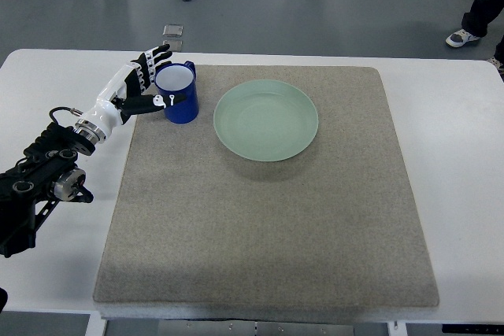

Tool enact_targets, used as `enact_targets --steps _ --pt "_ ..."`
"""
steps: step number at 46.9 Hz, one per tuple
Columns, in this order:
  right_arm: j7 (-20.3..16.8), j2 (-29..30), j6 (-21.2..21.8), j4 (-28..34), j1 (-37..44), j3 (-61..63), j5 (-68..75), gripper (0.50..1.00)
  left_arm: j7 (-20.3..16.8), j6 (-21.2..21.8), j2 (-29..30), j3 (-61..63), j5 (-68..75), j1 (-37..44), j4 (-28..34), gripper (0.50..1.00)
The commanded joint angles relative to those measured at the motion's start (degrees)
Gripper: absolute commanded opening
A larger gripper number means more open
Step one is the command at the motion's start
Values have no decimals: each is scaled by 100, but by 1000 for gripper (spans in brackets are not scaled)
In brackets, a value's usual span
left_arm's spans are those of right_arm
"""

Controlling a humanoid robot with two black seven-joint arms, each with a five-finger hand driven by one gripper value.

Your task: Place cup left of plate with left hand

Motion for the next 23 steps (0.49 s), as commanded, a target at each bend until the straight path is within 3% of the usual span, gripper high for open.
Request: enact_targets --steps 1,8,18,23 --pt "1 0 0 0 0 0 2 932 -12 -54 27 -308 -174 6 1 996" --pt "1 0 0 0 0 0 2 932 -74 -194 80 -879 -850 6 -148 999" --pt "1 0 0 0 0 0 -7 932 -21 -1372 132 -2092 -2547 -126 -508 996" --pt "1 0 0 -9 0 0 -7 932 49 -1346 238 -2058 -3171 -538 -562 996"
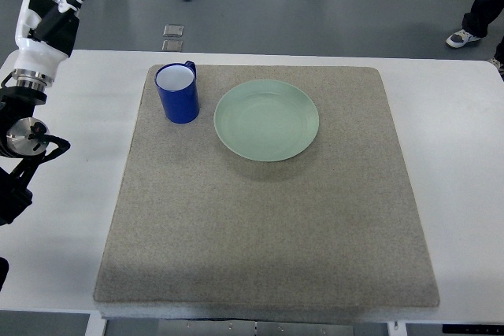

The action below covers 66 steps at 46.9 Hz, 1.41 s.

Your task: Place cup left of plate with left hand

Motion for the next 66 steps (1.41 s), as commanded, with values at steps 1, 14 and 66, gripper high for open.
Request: enact_targets --steps 1,14,66 --pt "-1 0 0 1 -1 0 2 932 49 84 71 54 -438 -338 -5 996" --pt "-1 0 0 -8 -1 0 2 932 506 1182 -280 326 -562 -638 22 986" --pt "-1 0 0 1 -1 0 2 932 1104 1587 -676 643 -1019 -611 637 999"
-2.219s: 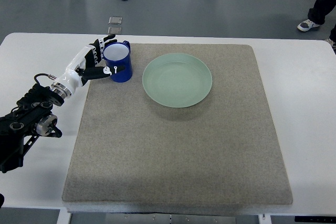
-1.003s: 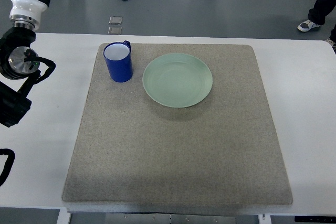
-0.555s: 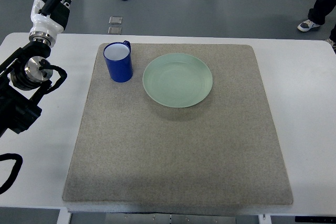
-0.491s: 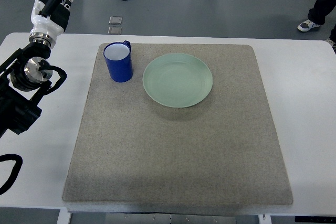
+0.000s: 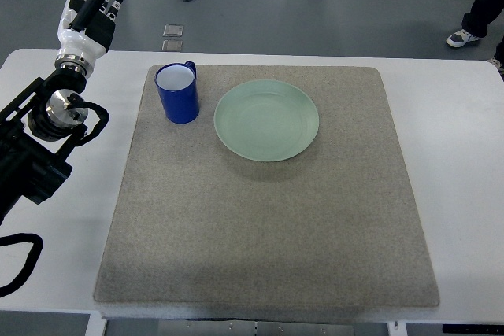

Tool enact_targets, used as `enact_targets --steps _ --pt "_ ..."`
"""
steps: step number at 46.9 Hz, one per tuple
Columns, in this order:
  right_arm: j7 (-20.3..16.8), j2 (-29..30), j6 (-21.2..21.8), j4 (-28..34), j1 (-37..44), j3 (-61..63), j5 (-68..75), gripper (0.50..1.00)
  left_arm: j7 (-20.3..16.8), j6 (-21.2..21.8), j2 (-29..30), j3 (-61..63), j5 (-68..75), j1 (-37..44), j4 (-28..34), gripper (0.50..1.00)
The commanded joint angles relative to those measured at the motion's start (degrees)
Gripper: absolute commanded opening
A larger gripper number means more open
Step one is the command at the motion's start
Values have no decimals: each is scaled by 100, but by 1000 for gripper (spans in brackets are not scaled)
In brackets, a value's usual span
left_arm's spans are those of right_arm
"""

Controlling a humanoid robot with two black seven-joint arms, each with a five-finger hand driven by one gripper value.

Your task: Place cup left of plate with left hand

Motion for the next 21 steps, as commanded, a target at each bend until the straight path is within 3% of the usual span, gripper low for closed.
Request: enact_targets --steps 1,21 --pt "0 0 0 3 0 0 -6 932 0 0 0 -3 -4 8 0 999" --pt "0 0 9 3 0 -8 -15 932 0 9 0 -3 -4 0 0 999"
